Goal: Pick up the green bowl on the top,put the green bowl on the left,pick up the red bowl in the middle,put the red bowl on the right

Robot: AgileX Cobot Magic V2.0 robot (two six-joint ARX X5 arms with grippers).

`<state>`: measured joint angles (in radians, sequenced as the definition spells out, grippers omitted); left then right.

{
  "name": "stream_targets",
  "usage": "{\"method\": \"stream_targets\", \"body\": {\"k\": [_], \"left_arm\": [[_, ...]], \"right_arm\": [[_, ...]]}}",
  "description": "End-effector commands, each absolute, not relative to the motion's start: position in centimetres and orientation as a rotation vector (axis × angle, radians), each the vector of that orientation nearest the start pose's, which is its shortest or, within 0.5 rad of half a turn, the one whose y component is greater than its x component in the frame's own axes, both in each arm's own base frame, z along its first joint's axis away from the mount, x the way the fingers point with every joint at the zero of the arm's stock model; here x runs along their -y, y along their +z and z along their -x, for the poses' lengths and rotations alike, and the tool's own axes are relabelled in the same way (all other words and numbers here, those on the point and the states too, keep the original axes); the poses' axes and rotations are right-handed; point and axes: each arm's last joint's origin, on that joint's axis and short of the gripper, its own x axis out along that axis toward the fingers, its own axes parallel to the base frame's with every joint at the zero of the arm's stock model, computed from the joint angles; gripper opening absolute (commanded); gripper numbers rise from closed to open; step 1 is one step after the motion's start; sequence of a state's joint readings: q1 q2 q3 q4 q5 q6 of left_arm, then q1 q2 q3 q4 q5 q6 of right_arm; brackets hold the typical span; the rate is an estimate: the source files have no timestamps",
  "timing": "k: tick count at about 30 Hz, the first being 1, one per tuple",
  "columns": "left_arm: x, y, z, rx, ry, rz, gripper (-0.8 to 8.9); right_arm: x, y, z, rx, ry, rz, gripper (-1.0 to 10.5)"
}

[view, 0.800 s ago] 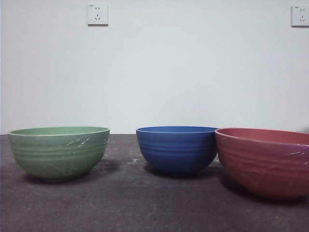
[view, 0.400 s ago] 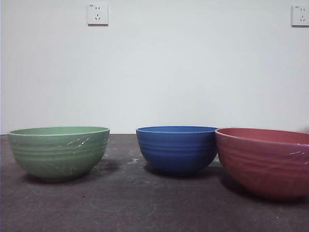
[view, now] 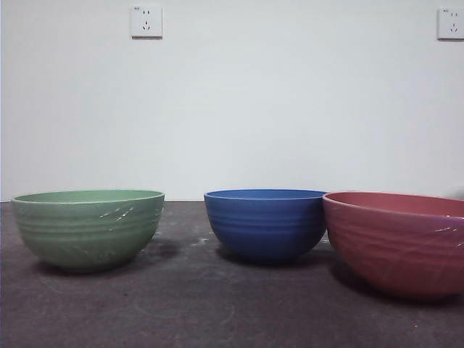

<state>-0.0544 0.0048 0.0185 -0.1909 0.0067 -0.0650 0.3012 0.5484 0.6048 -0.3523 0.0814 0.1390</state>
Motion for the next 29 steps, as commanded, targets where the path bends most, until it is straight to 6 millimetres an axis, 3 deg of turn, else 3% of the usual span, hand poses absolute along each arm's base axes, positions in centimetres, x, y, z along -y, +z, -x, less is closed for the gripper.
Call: {"method": "stream_targets", "body": {"k": [1,12,18,22,29], "left_arm": [[0.5,14.7,-9.6,-0.185,-0.048,0.07,-0.04],[0.5,14.7,-9.6,-0.185,-0.047,0.071,-0.04],[0.5,14.7,-9.6,-0.185,-0.047,0.071,-0.04],[0.5,14.7,-9.6,-0.185,-0.047,0.071,-0.04],[0.5,14.7,-9.6,-0.185,-0.047,0.071,-0.04]], "right_arm": [[-3.6,28.5,-12.4,-0.309,0.193,-0.089,0.0],[-3.6,28.4,-12.3,-0.312,0.204,-0.071,0.0],[-2.1,28.0,-10.0,-0.216,0.108,0.084,0.0],[-1.6,25.8,-9.5,-0.128,0.141,0.085,0.0],[-1.1,19.4,-9.9,-0.117,0.188,0.086,0.0]]}}
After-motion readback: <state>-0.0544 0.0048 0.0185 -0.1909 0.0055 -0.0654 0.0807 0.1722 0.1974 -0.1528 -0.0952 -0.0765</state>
